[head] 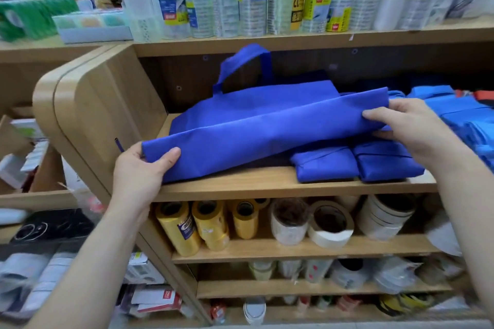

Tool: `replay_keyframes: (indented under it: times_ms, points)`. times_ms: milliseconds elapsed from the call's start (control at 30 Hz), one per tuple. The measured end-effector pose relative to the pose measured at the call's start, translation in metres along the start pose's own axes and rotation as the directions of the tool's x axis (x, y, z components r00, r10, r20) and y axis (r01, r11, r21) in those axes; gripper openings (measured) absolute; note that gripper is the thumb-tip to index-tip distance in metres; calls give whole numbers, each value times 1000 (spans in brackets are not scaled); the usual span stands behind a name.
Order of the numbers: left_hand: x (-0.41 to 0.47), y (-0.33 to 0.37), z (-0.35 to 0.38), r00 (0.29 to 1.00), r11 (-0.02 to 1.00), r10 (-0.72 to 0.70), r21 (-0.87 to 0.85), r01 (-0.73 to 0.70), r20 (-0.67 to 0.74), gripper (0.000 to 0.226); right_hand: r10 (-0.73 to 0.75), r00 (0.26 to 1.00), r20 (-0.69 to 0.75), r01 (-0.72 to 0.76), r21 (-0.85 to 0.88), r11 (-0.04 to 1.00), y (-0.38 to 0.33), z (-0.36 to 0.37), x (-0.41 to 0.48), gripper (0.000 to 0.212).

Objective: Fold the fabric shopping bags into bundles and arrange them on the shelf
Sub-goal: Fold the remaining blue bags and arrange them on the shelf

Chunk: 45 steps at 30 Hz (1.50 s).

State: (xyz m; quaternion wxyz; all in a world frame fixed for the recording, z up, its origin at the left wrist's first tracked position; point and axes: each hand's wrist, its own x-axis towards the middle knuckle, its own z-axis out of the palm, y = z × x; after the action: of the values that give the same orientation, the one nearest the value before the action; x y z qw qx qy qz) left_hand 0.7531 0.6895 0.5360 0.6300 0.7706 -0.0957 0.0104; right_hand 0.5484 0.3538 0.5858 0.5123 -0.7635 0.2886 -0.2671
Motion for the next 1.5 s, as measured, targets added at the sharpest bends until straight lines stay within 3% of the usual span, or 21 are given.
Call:
replay_keyframes:
  times_ms: [133,233,433,633,700,767,800,833,900,967,1067,1167,1233,1300,1400,1500]
  points:
    - [6,-1,10,987,895,149,433,-109,-60,43,1,979,-206,-57,-267,962,4,15,9,42]
    - [2,-4,17,970,724,244,669,-170,-17,44,-30,969,-247,-94,-474,876,0,25,8,36]
    - [19,-7,21,926,626,376,727,-283,36,28,-156,953,-260,-47,-636,770,2,30,21,40]
    - [33,-13,29,953,475,293,853,-214,76,33,-168,955,-245,-45,-679,732,8,37,40,46]
    - [34,-14,27,925,429,367,866,-258,94,31,-171,954,-246,-46,-684,728,10,38,44,44]
    - [35,-16,24,808,389,526,771,-505,265,27,-180,953,-243,-28,-666,746,8,39,48,39]
    - [34,-15,22,760,395,519,678,-619,391,29,-175,955,-238,-18,-640,768,7,39,50,37]
    - [32,-14,21,745,448,427,595,-667,513,37,-160,959,-233,-12,-601,799,6,38,53,36]
    - [28,-11,19,742,543,160,570,-617,651,67,-107,971,-215,-18,-509,860,3,35,57,43]
    - [28,-9,18,744,520,71,612,-596,664,82,-59,979,-197,-25,-402,915,4,33,62,47]
    - [26,2,18,743,490,98,618,-615,662,68,-21,990,-139,-7,-195,981,5,31,69,33]
    - [25,10,21,737,384,103,657,-649,668,65,-24,998,-51,18,-117,993,0,32,68,18]
    - [25,11,22,771,345,103,705,-620,628,65,-13,1000,-20,12,-83,997,-4,32,65,18]
    - [24,9,19,807,357,161,729,-584,568,63,26,999,31,-27,15,1000,-11,27,60,26]
    - [22,8,11,821,468,331,675,-571,465,61,-22,962,273,-51,258,965,-20,7,50,45]
    - [20,10,2,781,490,483,616,-616,397,63,-175,886,429,105,182,978,-27,-9,36,46]
